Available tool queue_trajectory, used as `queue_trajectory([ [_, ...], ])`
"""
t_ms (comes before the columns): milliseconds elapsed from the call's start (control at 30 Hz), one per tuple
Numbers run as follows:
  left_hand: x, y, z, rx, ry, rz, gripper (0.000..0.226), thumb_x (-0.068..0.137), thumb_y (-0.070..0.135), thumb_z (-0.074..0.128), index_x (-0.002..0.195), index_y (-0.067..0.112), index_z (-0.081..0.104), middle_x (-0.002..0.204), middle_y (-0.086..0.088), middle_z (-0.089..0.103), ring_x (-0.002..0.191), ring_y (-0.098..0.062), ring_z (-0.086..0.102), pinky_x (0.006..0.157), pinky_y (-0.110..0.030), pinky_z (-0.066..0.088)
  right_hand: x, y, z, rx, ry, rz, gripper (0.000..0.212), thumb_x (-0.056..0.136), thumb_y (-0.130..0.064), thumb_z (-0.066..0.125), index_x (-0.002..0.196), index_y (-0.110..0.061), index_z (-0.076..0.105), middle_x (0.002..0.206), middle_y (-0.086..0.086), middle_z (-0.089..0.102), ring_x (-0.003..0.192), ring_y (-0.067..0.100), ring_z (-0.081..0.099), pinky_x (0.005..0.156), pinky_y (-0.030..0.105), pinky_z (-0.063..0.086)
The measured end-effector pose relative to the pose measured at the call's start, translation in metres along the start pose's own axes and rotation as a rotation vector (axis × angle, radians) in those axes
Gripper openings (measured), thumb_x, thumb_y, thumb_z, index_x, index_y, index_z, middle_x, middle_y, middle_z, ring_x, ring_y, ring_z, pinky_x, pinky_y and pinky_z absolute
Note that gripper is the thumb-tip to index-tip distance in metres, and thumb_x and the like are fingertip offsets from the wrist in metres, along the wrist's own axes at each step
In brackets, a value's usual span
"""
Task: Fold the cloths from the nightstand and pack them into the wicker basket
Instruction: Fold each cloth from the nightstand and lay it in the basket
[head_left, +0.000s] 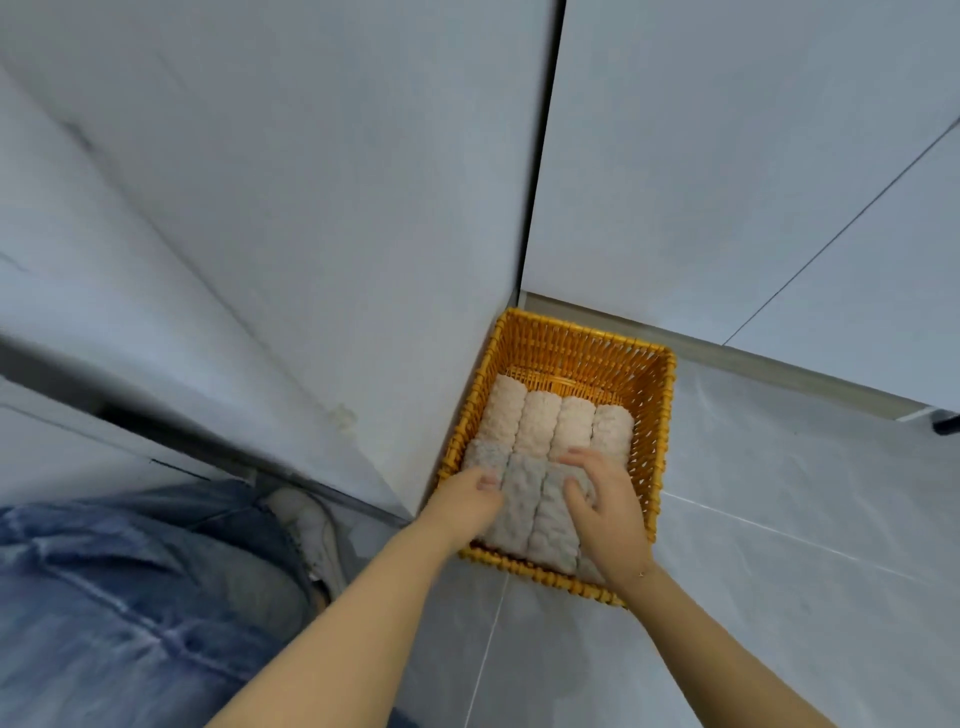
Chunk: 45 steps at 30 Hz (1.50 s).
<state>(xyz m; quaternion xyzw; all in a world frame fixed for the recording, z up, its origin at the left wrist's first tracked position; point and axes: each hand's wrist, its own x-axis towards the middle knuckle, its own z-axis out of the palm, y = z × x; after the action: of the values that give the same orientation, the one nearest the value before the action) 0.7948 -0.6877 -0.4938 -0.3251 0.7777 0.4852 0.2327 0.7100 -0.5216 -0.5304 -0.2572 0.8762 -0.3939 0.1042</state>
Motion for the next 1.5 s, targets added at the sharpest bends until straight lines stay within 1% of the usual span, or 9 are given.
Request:
queue_trajectory([
  [67, -0.012, 0.007, -0.002, -0.018, 0.029, 0.018, 0.03, 0.096, 0.019, 0.052, 0.125, 0.015, 0.059, 0.127, -0.005, 0.059, 0.11, -0.017, 0.055, 0.095, -0.027, 0.045, -0.001, -0.031, -0.019, 0.174, 0.063, 0.121, 0.022, 0.096, -0.011, 0.053, 0.109, -0.022, 0.065, 0.113, -0.011, 0.062, 0.106, 0.002, 0.055, 0.091, 0.007, 0.039],
  [167, -0.045, 0.027, -0.008, -0.08, 0.085, 0.157, 0.03, 0.096, 0.022, 0.053, 0.124, 0.016, 0.062, 0.127, 0.0, 0.061, 0.115, -0.014, 0.056, 0.097, -0.023, 0.042, -0.006, -0.073, -0.041, 0.404, 0.081, 0.184, 0.021, 0.096, -0.009, 0.053, 0.108, -0.02, 0.068, 0.106, -0.013, 0.066, 0.098, -0.001, 0.06, 0.089, 0.021, 0.049],
  [367, -0.144, 0.027, -0.032, -0.354, 0.34, 0.388, 0.015, 0.095, 0.022, 0.058, 0.104, 0.032, 0.066, 0.105, 0.017, 0.066, 0.097, 0.003, 0.06, 0.073, -0.007, 0.044, -0.032, -0.155, -0.066, 0.605, 0.043, 0.069, 0.02, 0.094, -0.006, 0.057, 0.107, -0.017, 0.069, 0.099, -0.003, 0.072, 0.094, 0.013, 0.067, 0.086, 0.026, 0.054],
  [567, -0.23, 0.009, -0.085, -0.642, 0.758, 0.556, 0.013, 0.094, 0.029, 0.06, 0.104, 0.035, 0.067, 0.104, 0.02, 0.068, 0.099, 0.01, 0.058, 0.077, -0.004, 0.043, -0.064, -0.238, -0.068, 0.686, -0.066, -0.09, 0.019, 0.095, -0.01, 0.058, 0.109, -0.016, 0.069, 0.099, -0.004, 0.073, 0.094, 0.007, 0.067, 0.084, 0.017, 0.052],
  [767, -0.29, -0.027, -0.121, -0.776, 0.943, 0.63, 0.015, 0.093, 0.023, 0.062, 0.104, 0.031, 0.069, 0.105, 0.014, 0.071, 0.101, 0.001, 0.062, 0.082, -0.013, 0.049, -0.079, -0.322, -0.044, 0.677, -0.265, -0.293, 0.019, 0.094, -0.006, 0.057, 0.104, -0.017, 0.07, 0.097, -0.005, 0.074, 0.088, 0.01, 0.068, 0.083, 0.021, 0.053],
  [933, -0.319, -0.065, -0.158, -0.832, 1.141, 0.604, 0.017, 0.093, 0.016, 0.062, 0.102, 0.028, 0.07, 0.104, 0.016, 0.071, 0.101, -0.005, 0.064, 0.084, -0.022, 0.052, -0.073, -0.401, 0.002, 0.659, -0.465, -0.435, 0.02, 0.094, -0.003, 0.056, 0.105, -0.012, 0.07, 0.098, -0.002, 0.074, 0.092, 0.01, 0.068, 0.084, 0.023, 0.054],
  [1167, -0.342, -0.118, -0.214, -0.767, 1.363, 0.488, 0.018, 0.092, 0.016, 0.061, 0.105, 0.026, 0.068, 0.103, 0.014, 0.07, 0.098, 0.001, 0.063, 0.085, -0.02, 0.049, -0.055, -0.478, 0.079, 0.658, -0.681, -0.461, 0.02, 0.094, -0.006, 0.054, 0.107, -0.01, 0.069, 0.1, 0.002, 0.074, 0.091, 0.018, 0.069, 0.08, 0.027, 0.055],
  [1333, -0.348, -0.169, -0.257, -0.605, 1.485, 0.271, 0.019, 0.092, 0.018, 0.063, 0.11, 0.025, 0.067, 0.107, 0.015, 0.066, 0.098, 0.005, 0.059, 0.071, -0.002, 0.042, -0.038, -0.515, 0.136, 0.649, -0.763, -0.512, 0.022, 0.092, -0.005, 0.055, 0.093, -0.02, 0.07, 0.096, 0.0, 0.072, 0.085, 0.013, 0.066, 0.081, 0.029, 0.054],
  [1500, -0.35, -0.213, -0.286, -0.368, 1.495, 0.055, 0.023, 0.087, 0.022, 0.07, 0.109, 0.029, 0.065, 0.108, 0.02, 0.061, 0.102, 0.003, 0.056, 0.076, -0.009, 0.04, -0.009, -0.542, 0.182, 0.6, -0.783, -0.554, 0.02, 0.091, -0.007, 0.056, 0.097, -0.017, 0.072, 0.099, -0.005, 0.071, 0.088, 0.003, 0.063, 0.086, 0.021, 0.052],
])
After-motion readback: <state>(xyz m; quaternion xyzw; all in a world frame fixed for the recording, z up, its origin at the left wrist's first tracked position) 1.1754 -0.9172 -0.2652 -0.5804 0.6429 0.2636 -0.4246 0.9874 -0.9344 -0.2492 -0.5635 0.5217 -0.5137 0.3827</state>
